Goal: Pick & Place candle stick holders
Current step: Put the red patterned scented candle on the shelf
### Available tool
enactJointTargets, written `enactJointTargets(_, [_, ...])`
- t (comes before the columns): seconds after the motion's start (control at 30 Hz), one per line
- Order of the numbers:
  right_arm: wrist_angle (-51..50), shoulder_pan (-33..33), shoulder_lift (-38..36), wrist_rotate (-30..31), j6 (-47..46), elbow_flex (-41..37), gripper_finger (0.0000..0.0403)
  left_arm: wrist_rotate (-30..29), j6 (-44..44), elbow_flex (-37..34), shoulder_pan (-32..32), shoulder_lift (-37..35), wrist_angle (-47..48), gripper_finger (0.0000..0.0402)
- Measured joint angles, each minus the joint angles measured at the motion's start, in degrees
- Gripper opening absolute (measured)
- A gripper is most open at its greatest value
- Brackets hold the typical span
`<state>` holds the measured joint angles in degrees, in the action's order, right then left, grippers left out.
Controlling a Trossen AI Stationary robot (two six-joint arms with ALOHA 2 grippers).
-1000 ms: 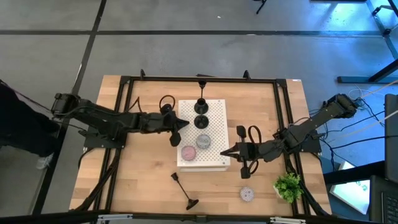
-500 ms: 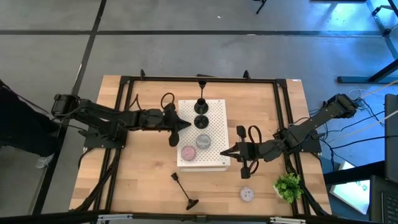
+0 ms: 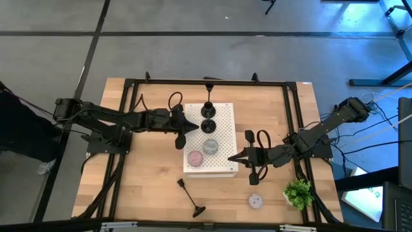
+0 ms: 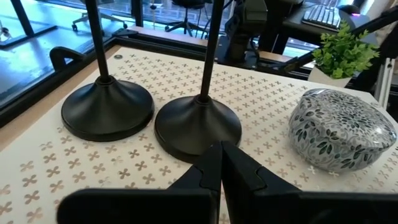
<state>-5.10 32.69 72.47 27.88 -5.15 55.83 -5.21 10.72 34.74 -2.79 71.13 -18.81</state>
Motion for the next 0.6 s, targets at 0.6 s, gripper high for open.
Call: enactJointTargets(0.6, [-0.5, -0.2, 0.0, -1.3, 0.0, 0.0, 0.0000, -3.6, -4.4, 6.8, 6.1, -0.6, 5.6, 0.0002])
